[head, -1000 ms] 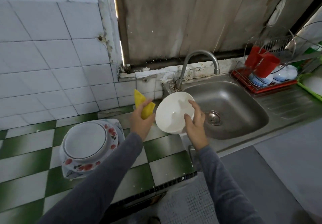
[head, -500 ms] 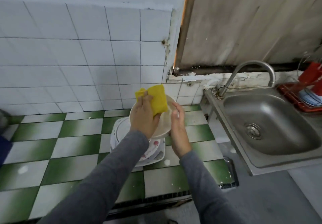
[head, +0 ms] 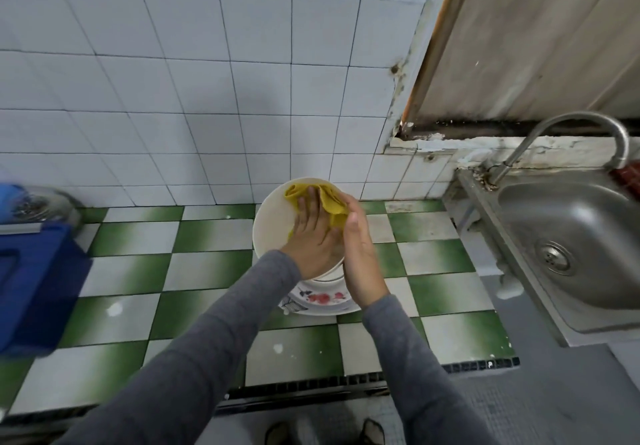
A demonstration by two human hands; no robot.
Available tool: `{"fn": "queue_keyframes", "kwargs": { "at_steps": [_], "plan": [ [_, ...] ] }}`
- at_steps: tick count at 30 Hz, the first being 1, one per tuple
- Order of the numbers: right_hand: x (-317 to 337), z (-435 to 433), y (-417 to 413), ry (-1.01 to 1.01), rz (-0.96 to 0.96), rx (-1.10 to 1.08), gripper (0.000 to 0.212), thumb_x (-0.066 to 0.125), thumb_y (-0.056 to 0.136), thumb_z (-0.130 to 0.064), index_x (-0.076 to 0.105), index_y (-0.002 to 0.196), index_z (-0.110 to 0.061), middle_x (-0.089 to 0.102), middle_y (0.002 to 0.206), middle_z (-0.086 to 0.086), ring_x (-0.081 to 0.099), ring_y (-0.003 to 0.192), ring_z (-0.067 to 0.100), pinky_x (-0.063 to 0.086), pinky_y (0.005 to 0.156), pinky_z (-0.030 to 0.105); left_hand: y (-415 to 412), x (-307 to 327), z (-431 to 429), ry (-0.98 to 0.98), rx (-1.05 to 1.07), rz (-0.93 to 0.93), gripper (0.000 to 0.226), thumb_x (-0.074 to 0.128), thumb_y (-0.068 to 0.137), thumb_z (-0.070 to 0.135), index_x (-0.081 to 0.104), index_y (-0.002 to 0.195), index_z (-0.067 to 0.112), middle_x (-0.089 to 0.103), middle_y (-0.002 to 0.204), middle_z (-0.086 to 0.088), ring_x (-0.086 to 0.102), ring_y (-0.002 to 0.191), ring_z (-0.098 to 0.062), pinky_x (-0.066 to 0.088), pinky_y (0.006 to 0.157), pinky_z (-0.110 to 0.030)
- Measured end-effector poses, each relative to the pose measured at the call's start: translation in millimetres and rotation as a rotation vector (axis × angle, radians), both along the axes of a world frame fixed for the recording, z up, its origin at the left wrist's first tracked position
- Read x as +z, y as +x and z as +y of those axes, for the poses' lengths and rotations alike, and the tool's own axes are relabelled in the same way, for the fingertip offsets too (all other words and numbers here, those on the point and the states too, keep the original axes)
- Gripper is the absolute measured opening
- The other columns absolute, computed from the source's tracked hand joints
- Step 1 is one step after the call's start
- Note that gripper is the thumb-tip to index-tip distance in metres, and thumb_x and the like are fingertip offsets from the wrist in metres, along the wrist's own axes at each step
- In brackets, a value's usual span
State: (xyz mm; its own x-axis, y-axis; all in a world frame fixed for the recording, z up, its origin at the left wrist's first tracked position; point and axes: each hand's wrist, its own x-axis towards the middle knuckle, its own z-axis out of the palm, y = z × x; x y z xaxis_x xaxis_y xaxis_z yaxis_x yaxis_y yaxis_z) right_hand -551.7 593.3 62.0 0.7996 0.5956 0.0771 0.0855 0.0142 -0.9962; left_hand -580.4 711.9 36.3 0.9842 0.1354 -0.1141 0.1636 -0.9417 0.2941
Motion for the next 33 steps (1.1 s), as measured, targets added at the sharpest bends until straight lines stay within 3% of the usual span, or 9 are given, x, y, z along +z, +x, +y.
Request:
{"fn": "queue_keyframes", "kwargs": {
  "at_steps": [3, 6, 8, 11, 15, 19, 27, 31, 33],
  "plan": [
    [-2, 6, -5, 0.010, -0.006, 0.000, 0.044, 0.028, 0.101, -0.055, 0.048, 0.139, -0.047, 0.046, 0.149, -0.010, 0.042, 0.139, 0.006, 0.036, 0.114, 0.031, -10, 10, 2, -0.092, -0.161, -0.139, 0.065, 0.022, 0.102, 0.034, 0.011, 0.151, -0.006, 0.015, 0.151, -0.044, 0.005, 0.140, -0.064, 0.012, 0.110, -0.077],
    [-1, 6, -5, 0.025, 0.029, 0.005, 0.038, 0.027, 0.103, -0.056, 0.048, 0.134, -0.057, 0.047, 0.149, -0.012, 0.043, 0.138, 0.006, 0.037, 0.117, 0.036, -20, 24, 0, -0.135, -0.213, -0.131, 0.067, 0.029, 0.099, 0.032, 0.025, 0.147, -0.015, 0.017, 0.156, -0.035, 0.002, 0.148, -0.045, 0.004, 0.122, -0.057],
    [0, 7, -1, 0.029, 0.063, 0.010, 0.039, 0.028, 0.098, -0.063, 0.047, 0.133, -0.061, 0.045, 0.150, -0.009, 0.044, 0.139, 0.012, 0.039, 0.116, 0.042, -21, 30, 3, -0.155, -0.246, -0.055, 0.053, 0.039, 0.103, 0.022, 0.037, 0.139, -0.018, 0.029, 0.153, -0.035, 0.016, 0.147, -0.051, 0.011, 0.122, -0.052],
    [0, 11, 6, 0.049, 0.081, 0.018, 0.051, 0.032, 0.090, -0.077, 0.047, 0.134, -0.059, 0.047, 0.150, -0.006, 0.045, 0.138, 0.017, 0.038, 0.116, 0.050, -19, 34, 4, -0.060, -0.253, 0.052, 0.053, 0.036, 0.107, 0.015, 0.018, 0.153, -0.005, 0.004, 0.164, -0.022, -0.004, 0.152, -0.039, 0.001, 0.124, -0.045],
    [1, 20, 12, 0.072, 0.077, 0.059, 0.055, 0.035, 0.089, -0.079, 0.048, 0.137, -0.055, 0.041, 0.154, -0.006, 0.039, 0.143, 0.015, 0.032, 0.119, 0.051, -5, 41, -6, -0.060, -0.055, 0.166, 0.068, 0.031, 0.108, 0.021, -0.017, 0.155, 0.009, -0.033, 0.158, -0.015, -0.036, 0.141, -0.040, -0.007, 0.120, -0.058],
    [9, 22, 23, 0.109, 0.101, 0.105, 0.058, 0.039, 0.087, -0.080, 0.046, 0.139, -0.055, 0.038, 0.157, -0.007, 0.036, 0.146, 0.017, 0.032, 0.119, 0.053, 22, 34, -4, -0.025, 0.133, 0.039, 0.066, 0.019, 0.107, 0.033, -0.021, 0.153, 0.006, -0.034, 0.155, -0.025, -0.036, 0.138, -0.050, -0.008, 0.117, -0.063],
    [12, 14, 43, 0.103, 0.145, 0.132, 0.060, 0.036, 0.084, -0.082, 0.042, 0.139, -0.058, 0.042, 0.154, -0.008, 0.040, 0.143, 0.020, 0.036, 0.115, 0.057, 21, 37, 0, -0.042, 0.081, 0.070, 0.067, 0.014, 0.104, 0.040, -0.014, 0.156, 0.009, -0.037, 0.154, -0.024, -0.038, 0.139, -0.045, -0.006, 0.120, -0.061],
    [13, 13, 42, 0.088, 0.159, 0.185, 0.053, 0.031, 0.088, -0.078, 0.044, 0.136, -0.060, 0.039, 0.156, -0.010, 0.038, 0.144, 0.016, 0.034, 0.117, 0.054, 20, 37, -6, -0.147, 0.100, 0.052, 0.072, 0.000, 0.100, 0.053, -0.026, 0.152, 0.010, -0.039, 0.156, -0.014, -0.037, 0.143, -0.031, -0.007, 0.122, -0.053],
    [15, 15, 39, 0.085, 0.165, 0.214, 0.048, 0.032, 0.090, -0.075, 0.047, 0.133, -0.060, 0.039, 0.156, -0.011, 0.037, 0.145, 0.014, 0.031, 0.120, 0.052, 21, 41, -9, -0.213, 0.163, 0.051, 0.065, 0.009, 0.107, 0.043, -0.028, 0.152, 0.012, -0.037, 0.157, -0.012, -0.036, 0.143, -0.025, -0.011, 0.122, -0.048]
  ]
}}
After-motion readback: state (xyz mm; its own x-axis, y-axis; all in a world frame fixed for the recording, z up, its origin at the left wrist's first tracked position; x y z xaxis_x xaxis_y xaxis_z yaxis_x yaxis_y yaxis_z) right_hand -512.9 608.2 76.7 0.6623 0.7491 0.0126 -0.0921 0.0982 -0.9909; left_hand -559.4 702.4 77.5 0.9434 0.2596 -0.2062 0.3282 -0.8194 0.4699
